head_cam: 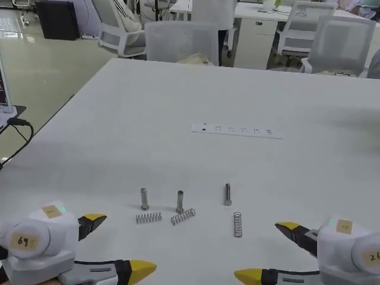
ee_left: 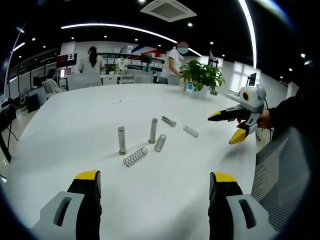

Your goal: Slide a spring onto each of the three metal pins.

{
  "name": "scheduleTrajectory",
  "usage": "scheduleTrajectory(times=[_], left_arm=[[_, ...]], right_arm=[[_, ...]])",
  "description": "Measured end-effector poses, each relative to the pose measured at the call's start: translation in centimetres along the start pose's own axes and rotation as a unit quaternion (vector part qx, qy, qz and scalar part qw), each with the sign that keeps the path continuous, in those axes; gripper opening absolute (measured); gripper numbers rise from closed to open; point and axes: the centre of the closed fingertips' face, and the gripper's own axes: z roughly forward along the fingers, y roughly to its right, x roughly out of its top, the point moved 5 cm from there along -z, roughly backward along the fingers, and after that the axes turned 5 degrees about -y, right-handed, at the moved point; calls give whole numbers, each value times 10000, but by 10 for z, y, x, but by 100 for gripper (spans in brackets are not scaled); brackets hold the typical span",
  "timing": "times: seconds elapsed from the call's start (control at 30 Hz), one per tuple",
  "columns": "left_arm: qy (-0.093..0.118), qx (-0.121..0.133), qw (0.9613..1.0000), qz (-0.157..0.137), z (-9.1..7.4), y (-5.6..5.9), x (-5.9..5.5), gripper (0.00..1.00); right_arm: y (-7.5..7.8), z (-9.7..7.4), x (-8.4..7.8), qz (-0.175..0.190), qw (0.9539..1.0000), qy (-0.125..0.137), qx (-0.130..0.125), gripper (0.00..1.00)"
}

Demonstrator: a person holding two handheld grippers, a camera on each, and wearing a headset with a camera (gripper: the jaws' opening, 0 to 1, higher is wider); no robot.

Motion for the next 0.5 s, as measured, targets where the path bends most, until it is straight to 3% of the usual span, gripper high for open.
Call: scheduleTrajectory(times=[0.3,0.5], left_arm=[[154,-78,9998,-17,6,1,4,87],[289,41,9995,-83,0,-4,9,87]], right_arm=[[5,-4,-2,-72,9998,-133,-87,81],[14,-3,11,-205,9996,-127,-162,80]])
